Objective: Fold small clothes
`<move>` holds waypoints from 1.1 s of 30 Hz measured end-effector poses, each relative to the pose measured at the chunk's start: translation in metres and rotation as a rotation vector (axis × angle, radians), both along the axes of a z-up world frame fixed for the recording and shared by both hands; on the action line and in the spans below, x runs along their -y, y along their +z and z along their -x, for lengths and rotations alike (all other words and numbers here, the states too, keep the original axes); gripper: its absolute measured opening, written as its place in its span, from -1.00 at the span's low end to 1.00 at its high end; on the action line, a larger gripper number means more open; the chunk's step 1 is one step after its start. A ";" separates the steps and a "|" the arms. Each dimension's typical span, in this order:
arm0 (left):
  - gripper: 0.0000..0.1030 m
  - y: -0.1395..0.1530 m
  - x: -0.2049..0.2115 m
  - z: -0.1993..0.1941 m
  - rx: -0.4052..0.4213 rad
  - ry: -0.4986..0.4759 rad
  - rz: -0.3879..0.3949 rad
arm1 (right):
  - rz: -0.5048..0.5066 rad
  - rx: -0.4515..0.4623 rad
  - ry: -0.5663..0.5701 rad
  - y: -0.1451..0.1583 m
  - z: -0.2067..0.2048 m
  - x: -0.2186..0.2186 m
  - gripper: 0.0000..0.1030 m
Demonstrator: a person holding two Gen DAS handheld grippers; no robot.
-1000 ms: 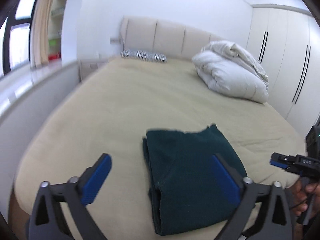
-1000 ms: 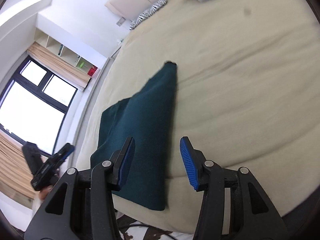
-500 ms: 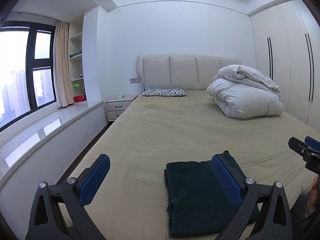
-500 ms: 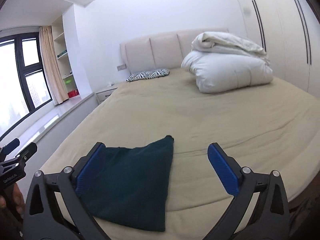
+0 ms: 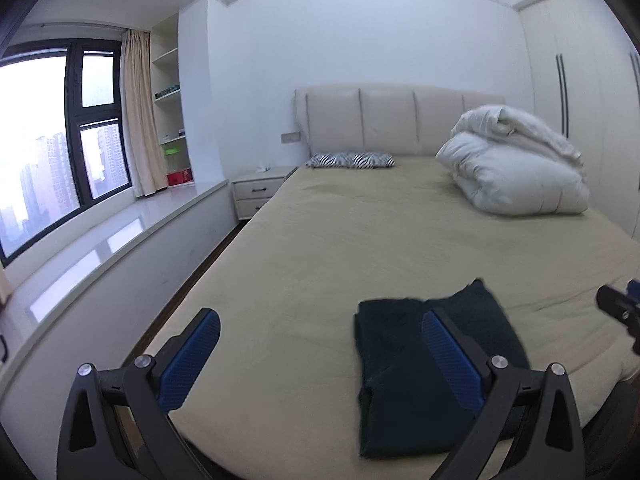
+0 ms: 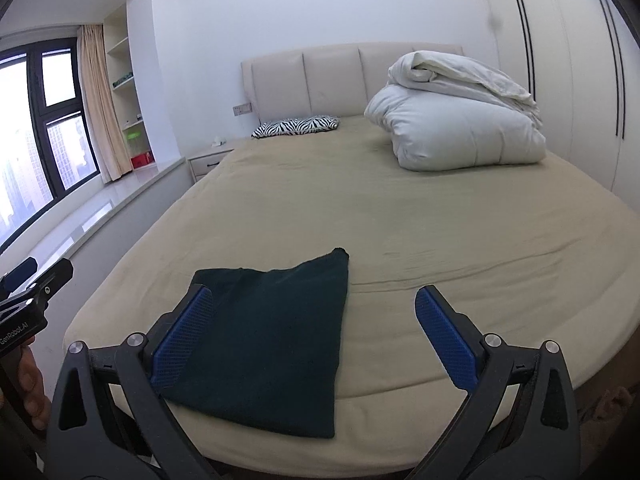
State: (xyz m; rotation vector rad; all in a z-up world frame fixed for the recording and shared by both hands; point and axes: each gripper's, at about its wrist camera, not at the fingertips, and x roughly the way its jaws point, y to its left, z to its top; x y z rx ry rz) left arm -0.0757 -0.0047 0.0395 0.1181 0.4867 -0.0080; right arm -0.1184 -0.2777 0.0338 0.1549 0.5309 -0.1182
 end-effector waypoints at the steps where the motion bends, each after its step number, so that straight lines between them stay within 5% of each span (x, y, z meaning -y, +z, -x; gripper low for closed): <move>1: 1.00 -0.007 0.001 -0.005 -0.030 0.019 -0.032 | 0.001 -0.006 0.004 -0.002 0.000 -0.002 1.00; 6: 1.00 -0.041 -0.007 -0.029 -0.206 0.034 0.021 | 0.010 -0.050 0.016 -0.016 -0.009 -0.008 1.00; 14: 1.00 -0.073 -0.014 -0.045 -0.335 0.040 0.079 | 0.006 -0.145 0.007 -0.044 -0.032 -0.008 1.00; 33: 1.00 -0.094 -0.023 -0.051 -0.416 0.030 0.097 | 0.020 -0.352 -0.008 -0.107 -0.072 -0.017 1.00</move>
